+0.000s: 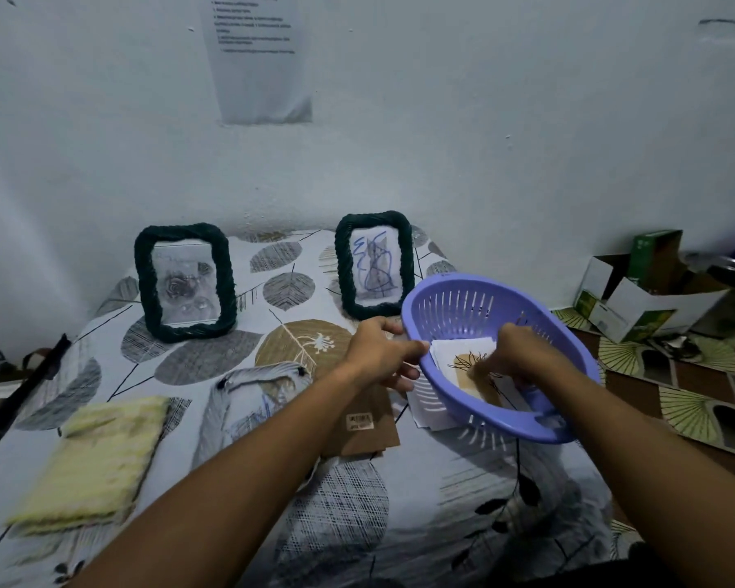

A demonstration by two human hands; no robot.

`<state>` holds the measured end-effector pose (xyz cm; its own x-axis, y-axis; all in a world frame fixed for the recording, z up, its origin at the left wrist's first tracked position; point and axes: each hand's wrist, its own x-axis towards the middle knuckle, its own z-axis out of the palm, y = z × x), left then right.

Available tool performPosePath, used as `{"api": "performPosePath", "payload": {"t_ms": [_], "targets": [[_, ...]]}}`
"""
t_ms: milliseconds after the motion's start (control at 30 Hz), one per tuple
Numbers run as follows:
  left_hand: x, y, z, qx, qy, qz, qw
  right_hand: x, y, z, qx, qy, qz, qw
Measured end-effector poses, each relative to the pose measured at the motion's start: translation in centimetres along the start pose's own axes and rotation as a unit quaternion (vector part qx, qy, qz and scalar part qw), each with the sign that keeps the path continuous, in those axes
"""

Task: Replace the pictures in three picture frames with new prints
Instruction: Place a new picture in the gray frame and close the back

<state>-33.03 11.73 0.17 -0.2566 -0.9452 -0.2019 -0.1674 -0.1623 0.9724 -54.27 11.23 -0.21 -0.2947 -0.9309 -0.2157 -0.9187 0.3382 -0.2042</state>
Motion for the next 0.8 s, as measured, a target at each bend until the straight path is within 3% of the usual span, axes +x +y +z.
{"api": "performPosePath", "payload": {"t_ms": [200,400,800], "targets": [[0.2,0.2,0.1,-0.012,0.006,-0.003,1.000,0.9,-0.3,-0.1,0.019,-0.030,0.037,0.999],[0.1,0.1,0.0,-0.017,0.001,-0.006,1.000,1.4,0.5,-0.4,0.038,0.027,0.079,0.996],[-0.4,0.4,-0.1,-0.021,-0.004,-0.011,1.000,2.0,0.8,-1.4,0.076,0.108,0.043,0.990]]}}
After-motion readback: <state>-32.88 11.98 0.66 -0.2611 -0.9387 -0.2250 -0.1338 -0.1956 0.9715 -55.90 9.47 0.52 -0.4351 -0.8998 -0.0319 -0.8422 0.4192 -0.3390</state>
